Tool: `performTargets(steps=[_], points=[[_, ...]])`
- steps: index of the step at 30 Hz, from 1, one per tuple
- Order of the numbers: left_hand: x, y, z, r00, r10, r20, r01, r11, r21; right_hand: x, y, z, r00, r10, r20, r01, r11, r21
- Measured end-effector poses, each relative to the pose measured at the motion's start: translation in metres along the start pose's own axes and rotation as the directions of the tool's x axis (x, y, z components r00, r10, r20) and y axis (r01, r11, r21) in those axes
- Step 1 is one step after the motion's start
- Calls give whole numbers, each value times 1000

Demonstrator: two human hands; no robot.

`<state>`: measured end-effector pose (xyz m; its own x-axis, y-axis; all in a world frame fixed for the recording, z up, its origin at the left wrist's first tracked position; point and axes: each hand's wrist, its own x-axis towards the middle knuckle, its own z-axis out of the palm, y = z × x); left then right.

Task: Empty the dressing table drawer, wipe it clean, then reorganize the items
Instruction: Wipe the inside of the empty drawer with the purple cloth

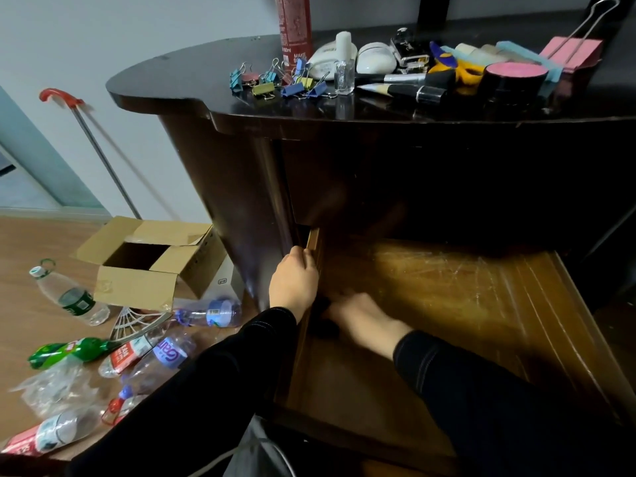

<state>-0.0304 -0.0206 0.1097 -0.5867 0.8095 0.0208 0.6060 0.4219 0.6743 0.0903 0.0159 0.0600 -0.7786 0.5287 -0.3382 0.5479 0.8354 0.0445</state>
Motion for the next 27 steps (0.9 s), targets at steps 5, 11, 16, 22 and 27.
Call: performTargets(steps=[5, 11, 16, 22, 27], points=[[3, -2, 3, 1000, 10, -1, -10, 1000, 8, 48, 30, -20, 982, 189, -24, -187, 980, 75], [0, 1, 0, 1000, 3, 1, -3, 1000, -4, 16, 9, -6, 995, 99, -6, -98, 993, 61], [-5, 2, -3, 1000, -12, 19, 13, 1000, -16, -39, -30, 25, 973, -226, 42, 228, 973, -46], [-2, 3, -3, 1000, 6, 2, -6, 1000, -19, -34, -6, 10, 978, -193, -85, 202, 972, 120], [2, -2, 1, 1000, 23, -13, -23, 1000, -7, 27, 33, -19, 977, 190, -99, -167, 964, 206]])
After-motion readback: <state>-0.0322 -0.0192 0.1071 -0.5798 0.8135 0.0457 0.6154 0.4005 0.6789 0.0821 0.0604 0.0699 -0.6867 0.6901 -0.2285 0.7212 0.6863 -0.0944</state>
